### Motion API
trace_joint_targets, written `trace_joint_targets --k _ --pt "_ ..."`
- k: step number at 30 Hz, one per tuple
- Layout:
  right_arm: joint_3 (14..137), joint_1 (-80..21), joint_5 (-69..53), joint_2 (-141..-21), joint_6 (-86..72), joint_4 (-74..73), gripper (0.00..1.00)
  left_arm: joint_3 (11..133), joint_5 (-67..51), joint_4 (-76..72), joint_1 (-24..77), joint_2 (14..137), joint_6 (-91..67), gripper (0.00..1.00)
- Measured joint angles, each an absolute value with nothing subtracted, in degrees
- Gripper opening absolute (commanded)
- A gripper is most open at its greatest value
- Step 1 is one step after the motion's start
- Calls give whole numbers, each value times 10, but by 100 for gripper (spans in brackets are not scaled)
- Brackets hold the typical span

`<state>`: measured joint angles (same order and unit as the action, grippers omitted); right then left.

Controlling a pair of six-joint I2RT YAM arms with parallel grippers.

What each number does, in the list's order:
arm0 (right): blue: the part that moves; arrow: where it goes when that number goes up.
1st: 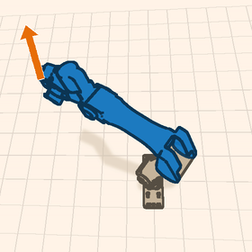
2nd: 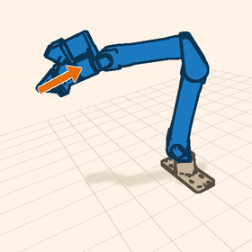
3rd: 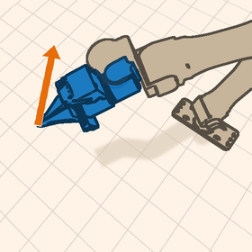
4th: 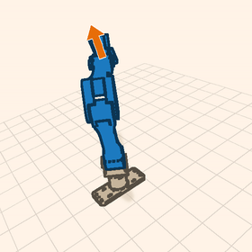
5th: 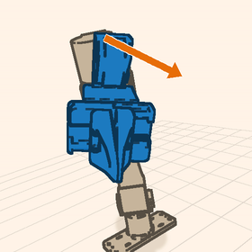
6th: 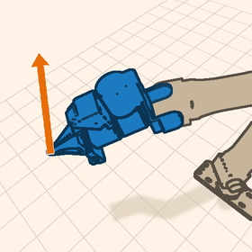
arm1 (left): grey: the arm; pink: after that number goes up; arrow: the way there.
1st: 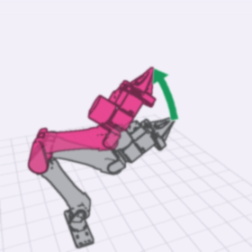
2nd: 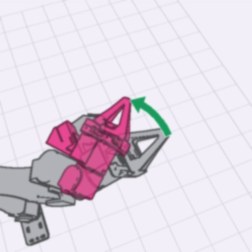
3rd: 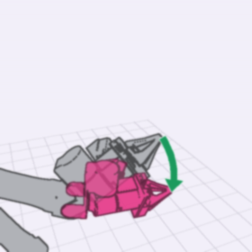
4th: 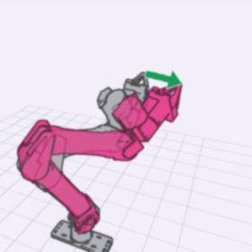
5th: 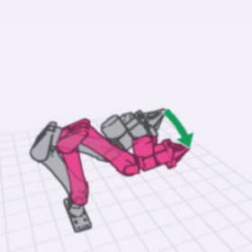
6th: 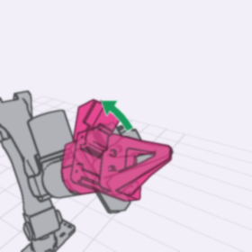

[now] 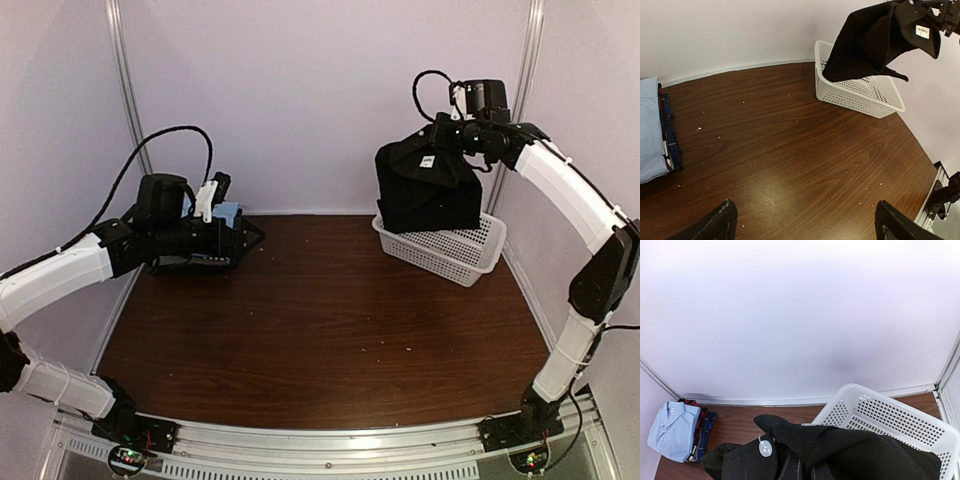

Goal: Fold and stack the long sleeve shirts
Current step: Pick up the crumpled shirt from the bin, then place the crumpled shirt at the center of the board.

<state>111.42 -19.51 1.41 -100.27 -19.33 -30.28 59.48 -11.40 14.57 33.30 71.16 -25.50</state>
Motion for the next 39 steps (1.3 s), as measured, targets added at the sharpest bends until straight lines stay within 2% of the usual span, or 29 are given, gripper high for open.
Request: trace_joint_targets --k 13,20,29,35,39 --pt "1149 -361 27 -842 -176 -219 0 587 -116 133 333 712 -260 98" --pt "1170 -432 -13 -811 -206 -167 0 587 -118 131 333 712 -261 98" --pt "1171 -460 -69 -832 -295 -150 0 584 -115 126 333 712 -261 98" --pt "1148 -448 -105 -914 -351 -136 0 569 -91 121 333 704 -268 98" --pt "1070 -415 -149 -1005 -387 -117 16 557 -76 123 333 692 -270 98"
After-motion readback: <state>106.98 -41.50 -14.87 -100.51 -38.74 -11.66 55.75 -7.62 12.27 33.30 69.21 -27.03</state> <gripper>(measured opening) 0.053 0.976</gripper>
